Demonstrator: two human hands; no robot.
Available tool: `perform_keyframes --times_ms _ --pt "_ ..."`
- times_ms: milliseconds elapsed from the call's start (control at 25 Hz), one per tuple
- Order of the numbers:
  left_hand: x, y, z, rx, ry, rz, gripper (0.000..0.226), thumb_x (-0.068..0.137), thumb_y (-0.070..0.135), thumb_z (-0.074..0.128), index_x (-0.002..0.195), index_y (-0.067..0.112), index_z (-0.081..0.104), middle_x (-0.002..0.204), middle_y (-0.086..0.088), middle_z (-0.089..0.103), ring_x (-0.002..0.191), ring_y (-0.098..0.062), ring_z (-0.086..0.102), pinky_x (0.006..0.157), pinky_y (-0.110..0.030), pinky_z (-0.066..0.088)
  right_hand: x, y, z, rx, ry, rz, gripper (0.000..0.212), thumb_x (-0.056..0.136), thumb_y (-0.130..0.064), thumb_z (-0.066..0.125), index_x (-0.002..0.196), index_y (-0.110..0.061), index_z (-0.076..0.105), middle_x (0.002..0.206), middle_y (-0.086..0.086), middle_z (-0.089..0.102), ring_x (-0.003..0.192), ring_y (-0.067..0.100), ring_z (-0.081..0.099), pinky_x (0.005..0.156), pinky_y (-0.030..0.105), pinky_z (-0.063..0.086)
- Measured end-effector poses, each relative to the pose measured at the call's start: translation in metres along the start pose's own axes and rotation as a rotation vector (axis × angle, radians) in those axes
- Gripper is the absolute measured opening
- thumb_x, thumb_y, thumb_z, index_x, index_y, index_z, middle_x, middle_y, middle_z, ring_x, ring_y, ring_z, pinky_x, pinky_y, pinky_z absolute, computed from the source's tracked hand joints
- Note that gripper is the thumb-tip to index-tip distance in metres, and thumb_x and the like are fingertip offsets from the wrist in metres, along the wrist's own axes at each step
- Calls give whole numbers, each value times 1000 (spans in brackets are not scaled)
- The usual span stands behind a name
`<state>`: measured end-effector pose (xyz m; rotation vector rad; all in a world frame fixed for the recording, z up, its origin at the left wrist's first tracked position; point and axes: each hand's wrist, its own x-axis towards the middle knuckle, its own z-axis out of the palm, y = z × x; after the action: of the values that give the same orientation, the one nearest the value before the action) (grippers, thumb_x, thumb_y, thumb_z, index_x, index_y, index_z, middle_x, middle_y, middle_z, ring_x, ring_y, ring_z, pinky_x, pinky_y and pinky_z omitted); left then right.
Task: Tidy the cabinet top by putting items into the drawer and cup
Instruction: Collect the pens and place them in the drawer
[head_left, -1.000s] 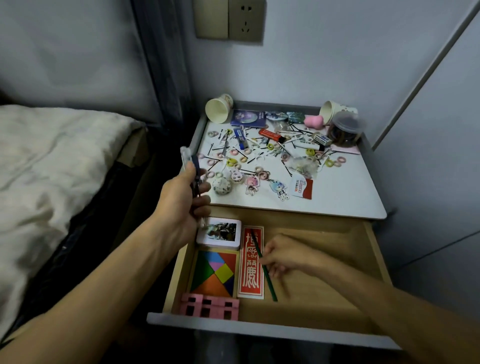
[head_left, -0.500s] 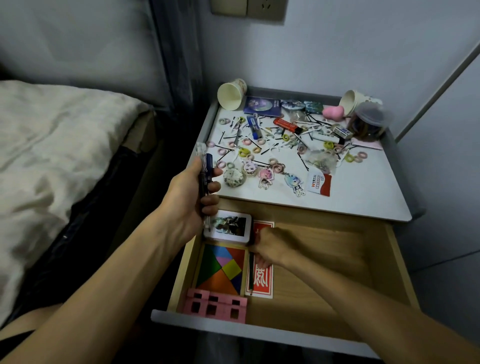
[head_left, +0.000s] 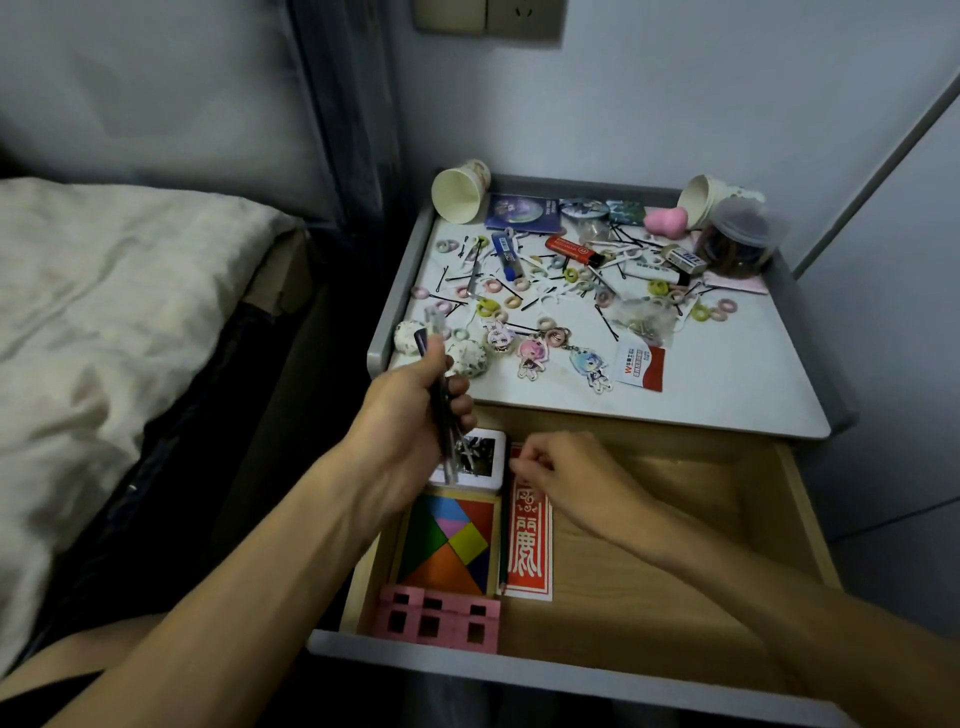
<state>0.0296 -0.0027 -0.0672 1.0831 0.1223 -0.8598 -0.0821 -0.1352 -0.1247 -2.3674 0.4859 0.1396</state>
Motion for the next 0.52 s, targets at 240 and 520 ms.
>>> perform_keyframes --times_ms 240,520 --pt "-11 -36 29 -2 -251 25 16 103 16 42 92 9 51 72 -5 51 62 -15 50 59 -27 49 -45 -24 -27 533 209 -68 15 87 -32 69 87 -17 64 78 3 68 67 12 64 56 21 47" --pt "-11 -44 44 36 -287 6 17 99 14 49 98 2 60 88 -11 71 74 -22 69 67 -32 60 -35 -10 -27 684 210 -32 7 90 -20 66 87 -15 69 73 -3 69 63 3 64 54 23 48"
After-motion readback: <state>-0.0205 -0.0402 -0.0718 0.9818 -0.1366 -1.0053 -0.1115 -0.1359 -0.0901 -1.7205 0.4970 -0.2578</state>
